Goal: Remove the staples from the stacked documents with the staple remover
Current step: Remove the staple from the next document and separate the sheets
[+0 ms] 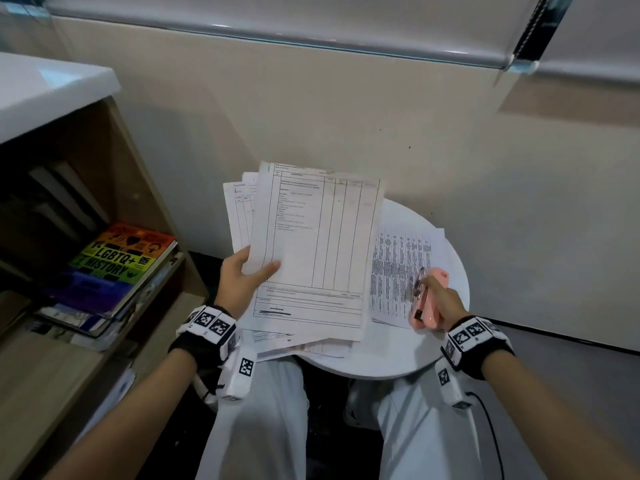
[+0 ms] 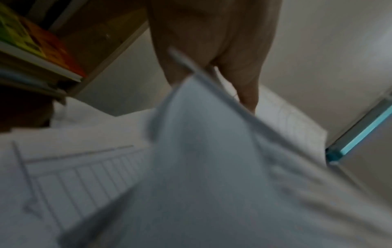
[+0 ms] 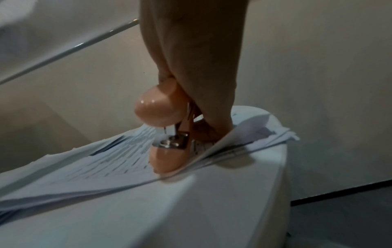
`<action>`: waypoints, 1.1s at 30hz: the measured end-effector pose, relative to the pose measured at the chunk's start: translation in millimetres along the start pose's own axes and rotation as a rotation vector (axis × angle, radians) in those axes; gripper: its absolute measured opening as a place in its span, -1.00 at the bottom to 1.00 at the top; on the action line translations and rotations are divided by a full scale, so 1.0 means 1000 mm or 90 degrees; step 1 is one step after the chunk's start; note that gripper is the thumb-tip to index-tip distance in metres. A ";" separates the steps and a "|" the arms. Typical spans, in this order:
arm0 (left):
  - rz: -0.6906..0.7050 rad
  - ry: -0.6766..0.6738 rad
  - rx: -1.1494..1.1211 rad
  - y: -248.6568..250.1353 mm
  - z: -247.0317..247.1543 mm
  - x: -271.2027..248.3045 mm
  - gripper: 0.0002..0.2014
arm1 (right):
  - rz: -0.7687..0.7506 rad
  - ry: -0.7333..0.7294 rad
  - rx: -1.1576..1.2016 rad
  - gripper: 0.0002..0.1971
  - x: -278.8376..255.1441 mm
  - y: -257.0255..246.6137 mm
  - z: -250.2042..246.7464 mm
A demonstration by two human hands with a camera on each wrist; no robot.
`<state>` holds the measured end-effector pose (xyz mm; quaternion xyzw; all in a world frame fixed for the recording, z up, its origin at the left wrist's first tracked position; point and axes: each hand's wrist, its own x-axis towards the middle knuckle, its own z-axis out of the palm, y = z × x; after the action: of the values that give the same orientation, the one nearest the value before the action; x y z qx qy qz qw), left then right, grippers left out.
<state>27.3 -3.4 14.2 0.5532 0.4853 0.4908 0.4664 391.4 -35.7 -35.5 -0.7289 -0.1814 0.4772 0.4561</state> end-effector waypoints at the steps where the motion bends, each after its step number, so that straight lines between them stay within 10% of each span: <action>1: -0.009 -0.005 -0.003 0.005 0.001 -0.001 -0.65 | 0.008 0.000 0.001 -0.83 -0.002 -0.002 -0.002; 7: -0.072 -0.098 0.061 -0.006 0.025 -0.034 -0.05 | 0.031 -0.008 0.044 -0.82 -0.006 -0.006 -0.010; 13: -0.215 -0.238 0.293 -0.031 0.053 -0.072 -0.35 | 0.018 0.011 0.067 -0.83 -0.015 -0.013 -0.007; 17: -0.215 -0.361 0.450 -0.011 0.049 -0.067 -0.35 | -0.159 0.087 0.038 -0.87 -0.032 -0.031 0.005; 23: -0.135 -0.284 0.911 0.020 0.052 -0.044 -0.61 | -0.126 -0.200 -0.191 -0.60 -0.056 -0.056 0.061; 28: -0.044 -0.288 0.824 -0.005 0.067 -0.013 -0.63 | -0.143 -0.281 -0.396 -0.82 -0.072 -0.035 0.123; 33: -0.031 -0.385 0.796 -0.040 0.064 0.007 -0.24 | -0.218 -0.192 -0.570 -0.53 -0.062 -0.014 0.154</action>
<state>88.2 4.8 -30.1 0.8196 0.5379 -0.0669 0.1856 230.9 3.5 -10.9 -0.7356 -0.5495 0.3709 0.1391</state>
